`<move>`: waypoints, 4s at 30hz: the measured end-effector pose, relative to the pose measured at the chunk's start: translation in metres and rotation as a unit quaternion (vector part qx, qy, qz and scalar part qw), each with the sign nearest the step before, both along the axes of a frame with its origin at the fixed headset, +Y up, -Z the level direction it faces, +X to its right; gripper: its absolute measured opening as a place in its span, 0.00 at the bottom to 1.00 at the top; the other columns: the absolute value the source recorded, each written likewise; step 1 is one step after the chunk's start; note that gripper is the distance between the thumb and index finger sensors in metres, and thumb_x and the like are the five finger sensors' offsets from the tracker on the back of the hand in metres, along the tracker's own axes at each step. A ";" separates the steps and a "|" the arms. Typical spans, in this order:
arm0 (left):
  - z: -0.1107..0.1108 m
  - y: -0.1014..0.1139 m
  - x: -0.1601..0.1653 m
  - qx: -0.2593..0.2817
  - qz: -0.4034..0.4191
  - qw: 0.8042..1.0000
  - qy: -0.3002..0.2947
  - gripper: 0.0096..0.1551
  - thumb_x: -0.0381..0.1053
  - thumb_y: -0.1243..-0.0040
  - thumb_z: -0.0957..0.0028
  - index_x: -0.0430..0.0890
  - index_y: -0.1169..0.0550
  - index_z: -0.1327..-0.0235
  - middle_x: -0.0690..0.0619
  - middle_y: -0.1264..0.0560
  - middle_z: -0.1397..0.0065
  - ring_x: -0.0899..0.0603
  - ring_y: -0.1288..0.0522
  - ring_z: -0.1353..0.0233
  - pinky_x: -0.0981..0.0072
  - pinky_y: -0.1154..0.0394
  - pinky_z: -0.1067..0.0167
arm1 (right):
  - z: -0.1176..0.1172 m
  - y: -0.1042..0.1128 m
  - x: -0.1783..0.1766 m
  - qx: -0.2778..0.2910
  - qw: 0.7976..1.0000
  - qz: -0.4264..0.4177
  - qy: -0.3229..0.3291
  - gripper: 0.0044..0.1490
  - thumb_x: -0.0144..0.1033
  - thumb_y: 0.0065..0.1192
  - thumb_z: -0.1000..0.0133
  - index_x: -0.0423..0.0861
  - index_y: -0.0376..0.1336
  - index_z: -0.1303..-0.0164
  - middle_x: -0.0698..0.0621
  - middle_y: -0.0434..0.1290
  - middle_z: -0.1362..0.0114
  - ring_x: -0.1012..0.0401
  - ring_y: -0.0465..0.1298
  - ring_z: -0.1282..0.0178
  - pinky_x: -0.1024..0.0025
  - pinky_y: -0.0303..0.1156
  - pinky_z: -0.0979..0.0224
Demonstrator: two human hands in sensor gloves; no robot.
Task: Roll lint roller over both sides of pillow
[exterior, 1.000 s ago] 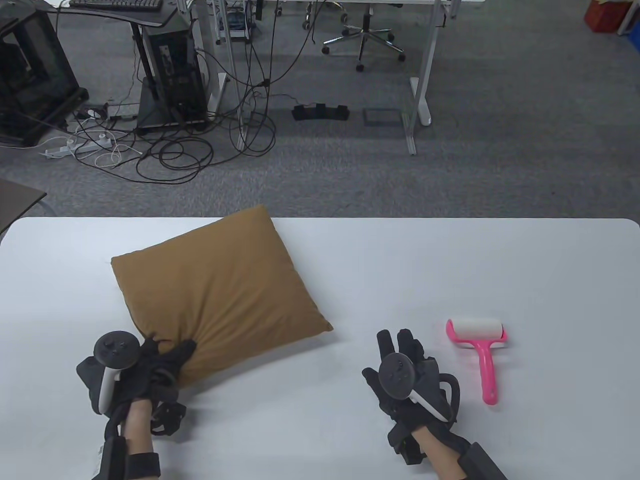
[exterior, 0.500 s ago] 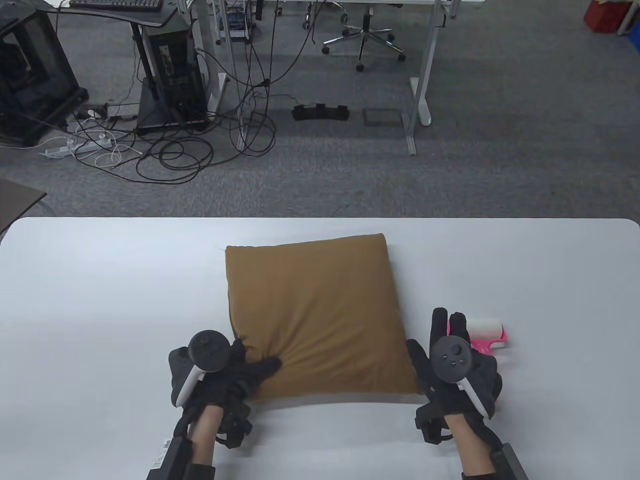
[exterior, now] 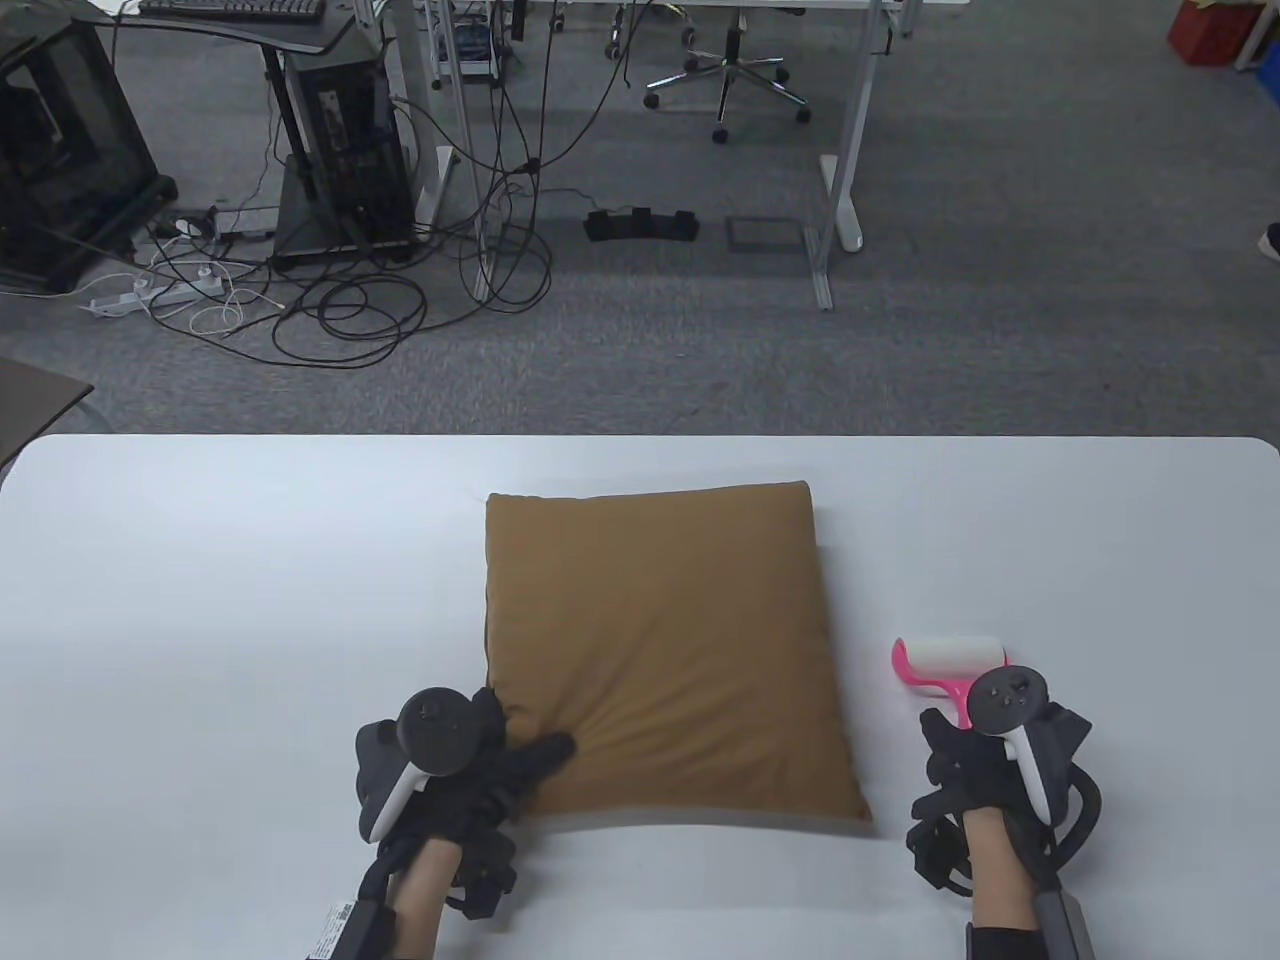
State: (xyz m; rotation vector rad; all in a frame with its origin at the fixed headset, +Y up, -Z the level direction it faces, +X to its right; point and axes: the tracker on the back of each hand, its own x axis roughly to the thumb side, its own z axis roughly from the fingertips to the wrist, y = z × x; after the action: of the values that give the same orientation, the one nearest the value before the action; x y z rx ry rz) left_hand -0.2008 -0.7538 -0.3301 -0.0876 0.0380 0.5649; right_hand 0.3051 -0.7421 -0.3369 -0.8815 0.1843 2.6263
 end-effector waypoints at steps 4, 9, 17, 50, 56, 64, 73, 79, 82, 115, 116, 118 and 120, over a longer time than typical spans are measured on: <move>0.000 -0.002 -0.005 -0.002 0.003 1.000 0.014 0.66 0.80 0.41 0.64 0.33 0.36 0.28 0.42 0.17 0.52 0.41 0.16 0.63 0.43 0.22 0.59 | -0.001 -0.010 0.003 -0.044 0.999 0.007 -0.016 0.60 0.55 0.59 0.39 0.27 0.38 0.17 0.19 0.39 0.18 0.28 0.50 0.21 0.30 0.50 0.27; 0.001 -0.003 -0.013 -0.036 -0.003 0.998 0.055 0.67 0.83 0.43 0.64 0.34 0.36 0.27 0.41 0.17 0.47 0.39 0.13 0.59 0.42 0.21 0.59 | -0.004 -0.021 0.000 -0.092 0.996 0.016 -0.014 0.47 0.47 0.51 0.34 0.31 0.44 0.17 0.21 0.37 0.17 0.29 0.46 0.20 0.28 0.46 0.28; 0.004 -0.006 -0.026 -0.147 0.046 0.988 0.022 0.66 0.83 0.48 0.59 0.33 0.37 0.26 0.38 0.17 0.44 0.37 0.12 0.59 0.42 0.20 0.59 | -0.003 -0.009 -0.001 -0.053 0.997 0.055 -0.023 0.37 0.50 0.57 0.37 0.46 0.57 0.20 0.30 0.63 0.23 0.35 0.71 0.33 0.30 0.62 0.34; -0.006 -0.010 0.000 -0.096 0.059 0.994 0.004 0.61 0.78 0.47 0.55 0.29 0.36 0.30 0.43 0.16 0.51 0.44 0.13 0.70 0.48 0.19 0.66 | 0.066 0.110 -0.115 0.243 0.916 0.154 0.278 0.30 0.51 0.62 0.38 0.48 0.68 0.30 0.45 0.83 0.70 0.59 0.80 0.79 0.52 0.78 0.61; -0.006 -0.010 -0.001 -0.093 0.059 0.994 0.003 0.61 0.78 0.47 0.55 0.29 0.36 0.30 0.43 0.16 0.51 0.44 0.14 0.71 0.48 0.20 0.66 | 0.041 0.101 -0.127 0.227 0.921 0.185 0.258 0.31 0.53 0.53 0.36 0.49 0.65 0.27 0.46 0.85 0.65 0.60 0.81 0.78 0.52 0.79 0.62; -0.006 -0.008 0.000 -0.085 0.044 0.995 -0.001 0.61 0.78 0.48 0.55 0.29 0.36 0.30 0.42 0.16 0.51 0.44 0.14 0.71 0.48 0.20 0.66 | -0.019 0.087 -0.133 0.173 0.944 0.129 0.248 0.39 0.56 0.54 0.37 0.49 0.54 0.19 0.45 0.83 0.55 0.62 0.80 0.78 0.54 0.79 0.62; -0.005 -0.008 0.000 -0.091 0.053 0.994 -0.001 0.61 0.78 0.48 0.55 0.29 0.36 0.30 0.41 0.16 0.51 0.43 0.14 0.70 0.47 0.20 0.65 | -0.069 0.069 -0.135 0.111 0.966 0.044 0.228 0.43 0.50 0.51 0.35 0.52 0.39 0.15 0.41 0.76 0.38 0.62 0.79 0.74 0.55 0.78 0.62; -0.005 -0.008 -0.001 -0.096 0.059 0.994 -0.001 0.61 0.78 0.48 0.55 0.29 0.36 0.30 0.41 0.16 0.50 0.43 0.14 0.70 0.47 0.20 0.65 | -0.083 0.064 -0.134 0.109 0.970 0.012 0.215 0.41 0.47 0.48 0.34 0.54 0.37 0.16 0.40 0.74 0.37 0.60 0.79 0.73 0.54 0.78 0.61; -0.005 -0.008 -0.001 -0.099 0.059 0.993 -0.002 0.61 0.78 0.48 0.55 0.29 0.36 0.30 0.41 0.16 0.50 0.43 0.14 0.70 0.47 0.20 0.65 | -0.078 0.062 -0.134 0.112 0.967 0.019 0.230 0.41 0.47 0.49 0.34 0.53 0.39 0.16 0.41 0.77 0.40 0.60 0.79 0.74 0.54 0.78 0.62; -0.005 -0.010 -0.002 -0.113 0.066 0.991 -0.003 0.62 0.78 0.48 0.55 0.29 0.37 0.29 0.41 0.17 0.49 0.42 0.14 0.68 0.45 0.20 0.63 | 0.072 0.107 -0.112 0.257 0.888 0.026 0.381 0.36 0.47 0.58 0.37 0.41 0.59 0.22 0.47 0.85 0.64 0.62 0.80 0.82 0.57 0.80 0.67; -0.005 -0.010 -0.002 -0.112 0.063 0.992 -0.003 0.62 0.78 0.48 0.55 0.29 0.37 0.29 0.41 0.17 0.49 0.42 0.14 0.68 0.45 0.20 0.63 | 0.076 0.109 -0.116 0.260 0.882 0.025 0.392 0.36 0.47 0.58 0.37 0.41 0.60 0.22 0.47 0.85 0.64 0.62 0.80 0.82 0.57 0.80 0.67; -0.006 -0.010 -0.002 -0.112 0.060 0.992 -0.004 0.62 0.78 0.48 0.55 0.29 0.37 0.29 0.41 0.17 0.49 0.42 0.14 0.68 0.45 0.20 0.63 | 0.082 0.110 -0.124 0.260 0.875 0.030 0.407 0.35 0.48 0.58 0.37 0.40 0.61 0.23 0.47 0.85 0.64 0.62 0.80 0.82 0.57 0.80 0.67; -0.006 -0.010 -0.002 -0.112 0.063 0.992 -0.004 0.62 0.78 0.48 0.55 0.29 0.37 0.29 0.41 0.17 0.49 0.42 0.14 0.68 0.45 0.20 0.63 | 0.086 0.109 -0.132 0.254 0.870 0.045 0.419 0.35 0.48 0.58 0.37 0.41 0.62 0.24 0.47 0.85 0.65 0.63 0.80 0.82 0.57 0.80 0.67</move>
State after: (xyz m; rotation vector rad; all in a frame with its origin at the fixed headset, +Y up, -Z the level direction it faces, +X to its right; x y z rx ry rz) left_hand -0.2031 -0.7641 -0.3357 -0.3131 0.0898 0.6846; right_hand 0.1735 -0.6328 -0.2507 0.4593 -0.3344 2.7451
